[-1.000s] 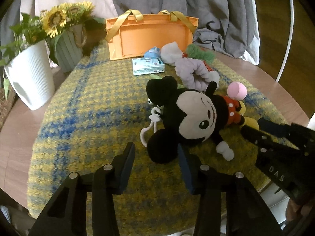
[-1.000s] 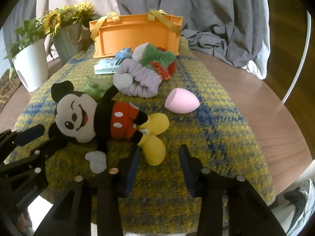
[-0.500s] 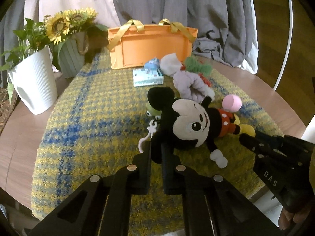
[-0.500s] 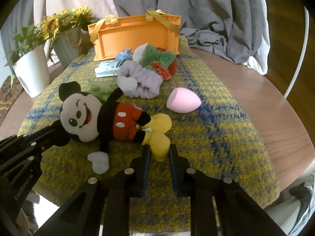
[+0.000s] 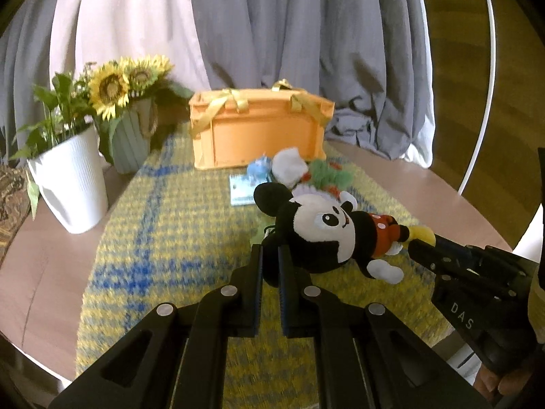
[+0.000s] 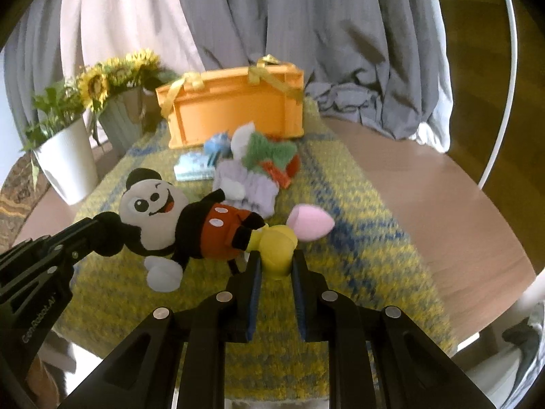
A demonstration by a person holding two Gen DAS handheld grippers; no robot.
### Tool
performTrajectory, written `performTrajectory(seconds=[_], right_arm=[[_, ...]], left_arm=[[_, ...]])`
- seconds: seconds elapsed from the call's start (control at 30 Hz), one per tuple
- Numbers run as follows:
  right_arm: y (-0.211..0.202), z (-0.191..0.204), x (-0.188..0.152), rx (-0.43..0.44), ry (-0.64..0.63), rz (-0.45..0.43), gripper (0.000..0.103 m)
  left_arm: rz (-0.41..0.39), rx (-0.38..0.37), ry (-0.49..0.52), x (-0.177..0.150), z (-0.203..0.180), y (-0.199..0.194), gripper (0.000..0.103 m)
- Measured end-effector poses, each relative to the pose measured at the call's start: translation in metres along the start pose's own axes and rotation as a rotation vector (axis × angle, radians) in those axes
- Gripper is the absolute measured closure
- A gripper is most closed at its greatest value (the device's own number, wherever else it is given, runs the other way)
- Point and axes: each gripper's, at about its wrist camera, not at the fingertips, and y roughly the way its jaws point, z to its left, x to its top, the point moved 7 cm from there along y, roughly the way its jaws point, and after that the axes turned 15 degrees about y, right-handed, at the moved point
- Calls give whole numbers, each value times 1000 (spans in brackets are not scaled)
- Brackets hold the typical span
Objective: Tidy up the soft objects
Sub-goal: 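Lift the Mickey plush with the right gripper and carry it over the orange crate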
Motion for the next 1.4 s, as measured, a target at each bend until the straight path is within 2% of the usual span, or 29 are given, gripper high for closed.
performTrajectory(seconds=[0.53,0.93,1.17,1.4], right_arm=[[-26,53,69,41,-21,-174,84],[-27,99,109,17,-4,-294,84],[-25,111,128,10,-16,-341,84],[-19,114,154,37,-36,-379,85]], left_arm=[[-153,32,27,65,53,-19,94],[-271,3,75,104,99,-16,94],[-312,6,76,124,110,-12,94],[-356,48,79,150,109,-5,94]])
